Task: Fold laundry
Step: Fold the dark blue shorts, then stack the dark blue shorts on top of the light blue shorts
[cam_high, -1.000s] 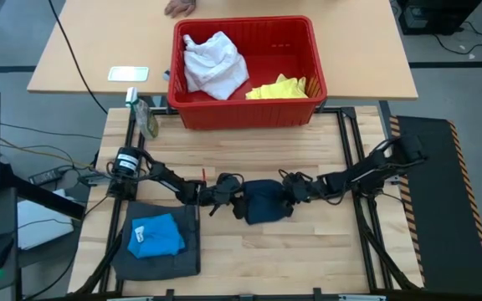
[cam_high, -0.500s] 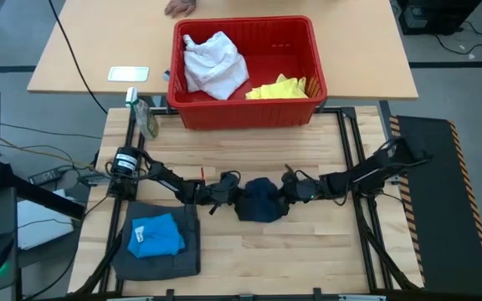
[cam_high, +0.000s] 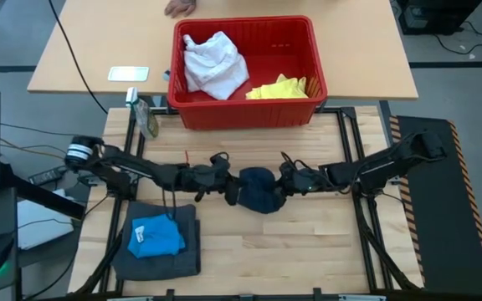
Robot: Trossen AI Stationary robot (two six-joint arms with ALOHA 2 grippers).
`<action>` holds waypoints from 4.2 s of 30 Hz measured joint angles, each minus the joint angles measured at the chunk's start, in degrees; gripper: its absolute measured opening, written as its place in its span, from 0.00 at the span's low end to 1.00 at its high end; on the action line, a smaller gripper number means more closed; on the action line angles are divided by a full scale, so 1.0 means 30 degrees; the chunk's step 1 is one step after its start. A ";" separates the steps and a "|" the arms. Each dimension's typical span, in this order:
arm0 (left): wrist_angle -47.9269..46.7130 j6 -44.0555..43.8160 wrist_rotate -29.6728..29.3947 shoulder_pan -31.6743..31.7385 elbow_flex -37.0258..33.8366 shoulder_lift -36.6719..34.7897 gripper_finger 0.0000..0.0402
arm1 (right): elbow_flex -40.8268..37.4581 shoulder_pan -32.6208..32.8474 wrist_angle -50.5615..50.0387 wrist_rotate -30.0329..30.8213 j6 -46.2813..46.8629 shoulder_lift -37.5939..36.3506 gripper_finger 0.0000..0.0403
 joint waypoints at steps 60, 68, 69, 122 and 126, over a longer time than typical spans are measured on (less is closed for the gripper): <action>-0.0287 -0.0476 1.0278 0.3656 0.0022 0.2037 0.43 | 0.1648 0.2042 -1.0685 -0.0422 0.9983 0.0693 0.04; -0.0313 -0.4634 0.5353 0.3100 0.0022 0.2037 0.43 | 0.1648 0.0072 -1.3116 -0.2967 0.3009 0.1155 0.04; -0.0294 -0.4899 0.4466 0.3004 0.0022 0.2037 0.43 | 0.1648 -0.0100 -1.3470 -0.3250 0.2067 0.1173 0.04; -1.8367 -0.7247 -0.0044 -0.1812 0.0016 -0.6445 0.37 | 0.1306 -0.0797 -0.8031 -0.5187 0.0926 0.4567 0.83; -2.0376 -0.8492 -0.0214 -0.2275 0.0007 -0.7532 0.37 | 0.1187 -0.0640 -0.6017 -0.5644 0.0941 0.4750 0.75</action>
